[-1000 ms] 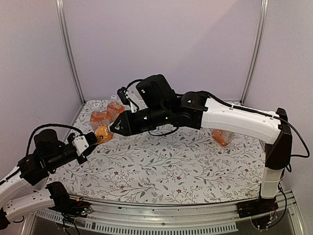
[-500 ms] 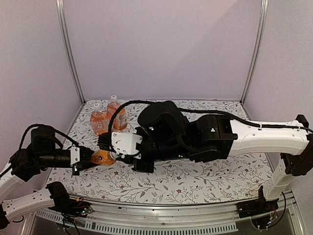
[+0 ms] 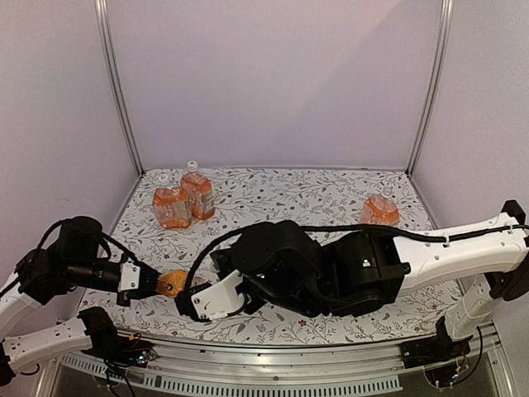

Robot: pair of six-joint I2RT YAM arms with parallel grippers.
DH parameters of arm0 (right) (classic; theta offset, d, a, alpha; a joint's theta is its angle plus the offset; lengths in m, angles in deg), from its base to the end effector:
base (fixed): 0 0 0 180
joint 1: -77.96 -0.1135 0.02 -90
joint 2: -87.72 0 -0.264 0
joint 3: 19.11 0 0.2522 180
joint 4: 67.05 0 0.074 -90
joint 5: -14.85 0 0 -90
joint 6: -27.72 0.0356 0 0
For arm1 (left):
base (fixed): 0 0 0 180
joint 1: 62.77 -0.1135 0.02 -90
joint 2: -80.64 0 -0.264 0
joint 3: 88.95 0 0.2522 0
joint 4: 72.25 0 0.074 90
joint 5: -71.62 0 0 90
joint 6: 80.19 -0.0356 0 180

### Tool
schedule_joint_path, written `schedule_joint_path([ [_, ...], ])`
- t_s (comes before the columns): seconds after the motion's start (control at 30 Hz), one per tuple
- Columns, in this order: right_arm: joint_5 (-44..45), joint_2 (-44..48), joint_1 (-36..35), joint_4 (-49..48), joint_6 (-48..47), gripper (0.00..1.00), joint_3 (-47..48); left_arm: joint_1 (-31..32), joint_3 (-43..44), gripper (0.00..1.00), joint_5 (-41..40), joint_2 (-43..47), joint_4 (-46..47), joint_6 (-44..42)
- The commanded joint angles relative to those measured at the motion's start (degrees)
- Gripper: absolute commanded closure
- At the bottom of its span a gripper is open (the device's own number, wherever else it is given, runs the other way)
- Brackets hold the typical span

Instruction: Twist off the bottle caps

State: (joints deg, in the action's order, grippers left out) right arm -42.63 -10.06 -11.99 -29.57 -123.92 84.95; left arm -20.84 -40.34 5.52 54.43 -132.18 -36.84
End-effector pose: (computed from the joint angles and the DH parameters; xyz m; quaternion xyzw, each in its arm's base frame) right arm 0.0195 0.3954 0.3488 -0.7771 0.3385 -0.1213 0.5166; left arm 0.0654 -0.0781 0.2613 0.6783 0.5642 -0.1678 0.4398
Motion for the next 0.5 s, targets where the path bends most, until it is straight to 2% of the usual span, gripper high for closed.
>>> schedule_joint_path([
  [0.0,9.6,1.2,2.7,-2.7,8.2,1.0,2.1,-0.6,0.6,0.75,-2.8,0.7,2.6,2.3],
  [0.1,8.7,2.0,9.5,7.0,23.5,1.0,3.5,-0.9,-0.3,0.75,-6.5,1.2,8.0,6.3],
  [0.23,0.6,1.0,22.8,22.6,59.7,1.0,4.3,-1.7,-1.0,0.74,-10.1,1.6,14.2,11.2],
  [0.3,-2.1,-1.0,28.1,29.6,71.7,1.0,3.8,-2.0,-1.1,0.74,-10.4,1.8,15.2,11.9],
  [0.37,-6.4,-4.4,32.0,33.4,80.2,1.0,2.6,-2.2,-1.3,0.74,-10.4,2.1,15.1,12.0],
  [0.47,-11.4,-8.0,34.9,34.2,85.6,1.0,0.4,-2.5,-1.8,0.74,-10.0,2.5,14.7,12.0],
])
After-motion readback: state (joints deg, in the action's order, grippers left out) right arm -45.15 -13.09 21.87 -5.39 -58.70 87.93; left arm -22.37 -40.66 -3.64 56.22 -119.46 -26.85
